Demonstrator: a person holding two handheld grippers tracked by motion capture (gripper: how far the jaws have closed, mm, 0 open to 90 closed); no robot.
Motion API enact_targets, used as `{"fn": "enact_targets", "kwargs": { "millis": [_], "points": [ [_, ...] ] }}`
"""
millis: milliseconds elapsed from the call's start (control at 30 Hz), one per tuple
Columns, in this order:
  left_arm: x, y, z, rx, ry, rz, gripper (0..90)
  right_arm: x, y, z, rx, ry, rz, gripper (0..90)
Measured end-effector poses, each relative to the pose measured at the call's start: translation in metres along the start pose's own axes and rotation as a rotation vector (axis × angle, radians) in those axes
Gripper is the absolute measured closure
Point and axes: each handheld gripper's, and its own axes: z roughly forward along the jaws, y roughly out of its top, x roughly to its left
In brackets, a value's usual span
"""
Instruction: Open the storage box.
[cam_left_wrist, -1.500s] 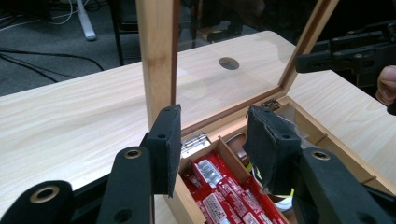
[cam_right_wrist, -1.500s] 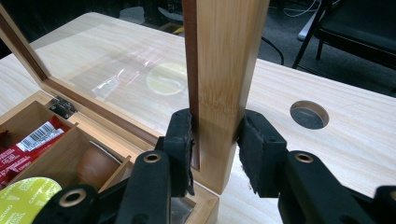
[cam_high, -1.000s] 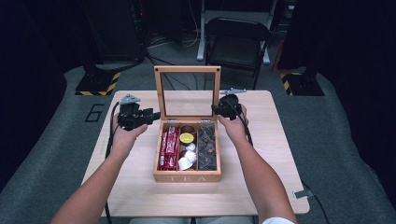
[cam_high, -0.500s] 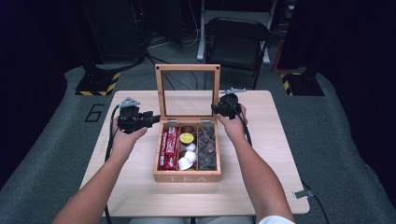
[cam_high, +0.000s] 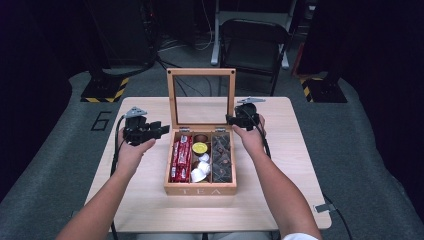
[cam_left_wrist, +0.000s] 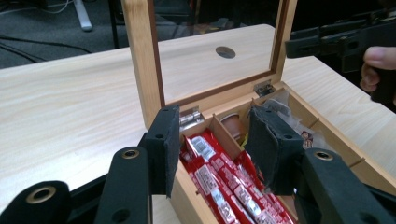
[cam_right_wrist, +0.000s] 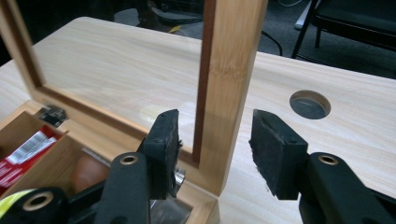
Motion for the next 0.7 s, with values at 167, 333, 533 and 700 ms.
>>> {"fn": "enact_targets", "kwargs": {
  "millis": [167,333,533,700],
  "points": [
    [0.002,-0.006,-0.005,-0.005,0.001,-0.014,51.9,0.006,-0.002,-0.014,-0.025,0.022,-0.015,49.9],
    [0.004,-0.012,-0.01,-0.006,0.02,-0.01,50.5,0.014,-0.006,-0.022,-0.016,0.055,-0.016,47.1],
    [0.002,-0.019,-0.015,-0.006,0.044,0.012,49.6,0.027,-0.007,-0.03,-0.008,0.105,-0.05,45.0],
    [0.001,-0.027,-0.015,0.004,0.021,-0.024,48.3,0.04,-0.012,-0.037,-0.013,0.156,-0.063,45.2]
  ]
}}
